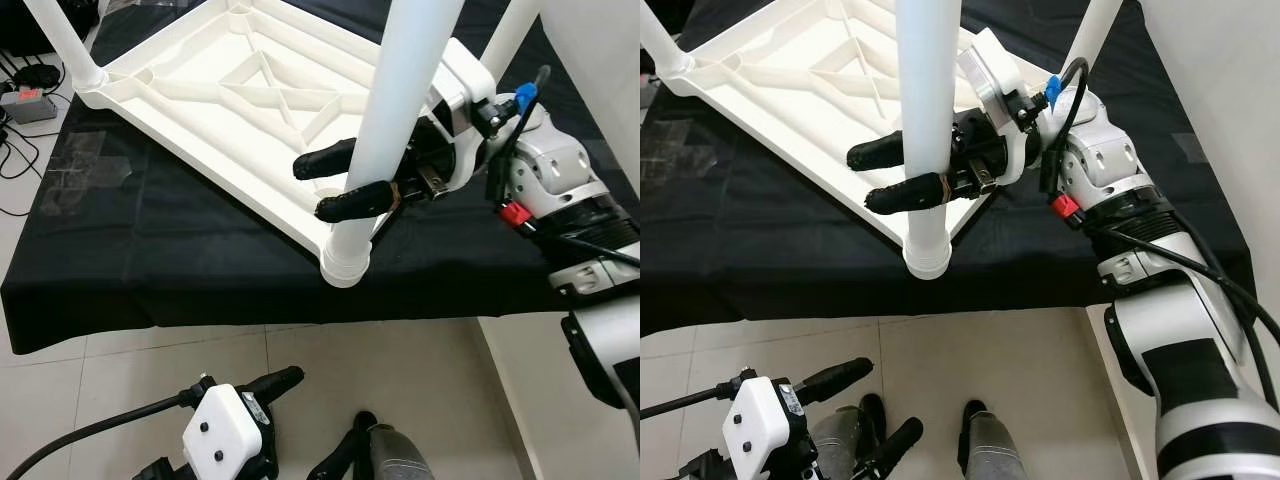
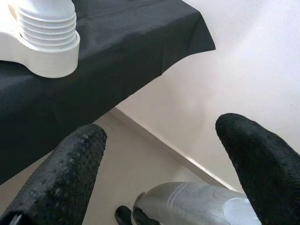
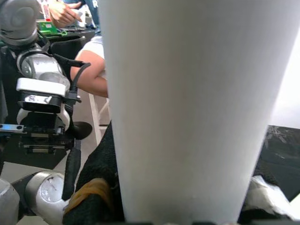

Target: Building children table

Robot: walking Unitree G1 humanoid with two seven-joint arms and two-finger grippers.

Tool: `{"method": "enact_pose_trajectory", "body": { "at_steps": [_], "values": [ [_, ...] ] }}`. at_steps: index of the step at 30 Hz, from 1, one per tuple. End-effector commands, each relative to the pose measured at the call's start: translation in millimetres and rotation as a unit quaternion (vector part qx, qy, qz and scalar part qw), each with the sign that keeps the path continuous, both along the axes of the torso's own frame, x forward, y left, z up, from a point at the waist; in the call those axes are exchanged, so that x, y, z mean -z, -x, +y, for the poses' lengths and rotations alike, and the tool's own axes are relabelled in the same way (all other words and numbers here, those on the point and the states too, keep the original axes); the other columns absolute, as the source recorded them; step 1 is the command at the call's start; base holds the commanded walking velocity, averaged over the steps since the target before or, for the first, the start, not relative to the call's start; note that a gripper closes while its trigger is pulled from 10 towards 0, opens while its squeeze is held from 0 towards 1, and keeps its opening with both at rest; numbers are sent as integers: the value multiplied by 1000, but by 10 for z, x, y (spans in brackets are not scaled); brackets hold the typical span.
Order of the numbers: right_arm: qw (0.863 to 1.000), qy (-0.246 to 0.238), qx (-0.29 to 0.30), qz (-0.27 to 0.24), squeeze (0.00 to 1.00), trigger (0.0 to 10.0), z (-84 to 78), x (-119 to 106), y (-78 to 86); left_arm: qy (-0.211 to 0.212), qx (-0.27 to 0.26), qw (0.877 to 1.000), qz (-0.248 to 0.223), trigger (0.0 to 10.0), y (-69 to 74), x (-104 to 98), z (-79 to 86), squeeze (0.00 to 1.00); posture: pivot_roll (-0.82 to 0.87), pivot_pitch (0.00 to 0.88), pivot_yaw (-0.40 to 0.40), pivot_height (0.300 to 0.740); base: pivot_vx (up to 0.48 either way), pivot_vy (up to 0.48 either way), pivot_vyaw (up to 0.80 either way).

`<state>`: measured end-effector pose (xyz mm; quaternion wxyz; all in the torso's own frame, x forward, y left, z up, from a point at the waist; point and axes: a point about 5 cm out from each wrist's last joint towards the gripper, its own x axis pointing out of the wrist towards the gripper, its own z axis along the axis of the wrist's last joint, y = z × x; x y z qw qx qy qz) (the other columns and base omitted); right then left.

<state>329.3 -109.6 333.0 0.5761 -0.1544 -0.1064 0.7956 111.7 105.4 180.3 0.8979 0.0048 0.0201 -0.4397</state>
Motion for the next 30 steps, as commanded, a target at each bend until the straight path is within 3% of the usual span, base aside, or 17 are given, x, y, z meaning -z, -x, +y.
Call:
{"method": "enact_pose_trajectory", "body": {
  "at_steps": [1, 7, 8, 10, 11, 12, 13, 14, 16, 17, 25, 27, 28, 30],
  "values": [
    [996, 57, 53, 44, 0, 10000, -69, 341, -92, 0, 0, 1000, 16, 10000, 7, 57, 1, 0, 51, 366, -12, 740, 0, 0, 0],
    [990, 42, 128, 33, 0, 10000, -59, 369, -150, -1, -2, 1000, 15, 10000, 3, 64, 0, 0, 47, 367, -23, 740, 0, 0, 0],
    [969, 28, 243, 36, 0, 10000, -79, 459, -190, -1, -4, 1000, 15, 10000, 10, 71, -3, 0, 42, 364, -57, 740, 0, 0, 0],
    [969, 28, 243, 36, 0, 10000, -79, 459, -190, -1, -4, 1000, 15, 10000, 10, 71, -3, 0, 42, 364, -57, 740, 0, 0, 0],
    [901, -28, 428, 64, 0, 10000, -114, 661, -194, -3, -6, 1000, 15, 10000, 22, 79, -7, 0, 52, 354, -101, 740, 0, 0, 0],
    [836, -52, 537, 97, 0, 10000, -136, 911, 4, -3, -12, 1000, 12, 10000, 8, 80, -3, 0, 35, 363, -66, 740, 0, 0, 0],
    [836, -52, 537, 97, 0, 10000, -136, 911, 4, -3, -12, 1000, 12, 10000, 8, 80, -3, 0, 35, 363, -66, 740, 0, 0, 0],
    [783, -64, 609, 106, 0, 10000, -189, 1052, 174, -2, -16, 1000, 10, 10000, -15, 80, 4, 0, 2, 375, -52, 740, 0, 0, 0],
    [783, -64, 609, 106, 0, 10000, -189, 1052, 174, -2, -16, 1000, 10, 10000, -15, 80, 4, 0, 2, 375, -52, 740, 0, 0, 0],
    [760, -80, 636, 107, 0, 10000, -197, 1090, 242, 0, -12, 1000, 8, 10000, -35, 82, 3, 0, -20, 364, -41, 740, 0, 0, 0],
    [761, -104, 633, 93, 0, 10000, -101, 1013, 75, -9, -7, 1000, 7, 10000, -129, 172, 7, 0, 6, 272, -49, 740, 0, 0, 0],
    [753, -105, 643, 91, 0, 10000, -98, 1001, 66, -19, -17, 1000, -2, 10000, -162, 182, 30, 0, 7, 250, -52, 740, 0, 0, 0],
    [747, -107, 651, 89, 0, 10000, -92, 995, 56, -33, -51, 998, -25, 10000, -260, 156, 99, 0, 12, 227, -53, 740, 0, 0, 0],
    [747, -107, 651, 89, 0, 10000, -92, 995, 56, -33, -51, 998, -25, 10000, -260, 156, 99, 0, 12, 227, -53, 740, 0, 0, 0]
  ]
}}
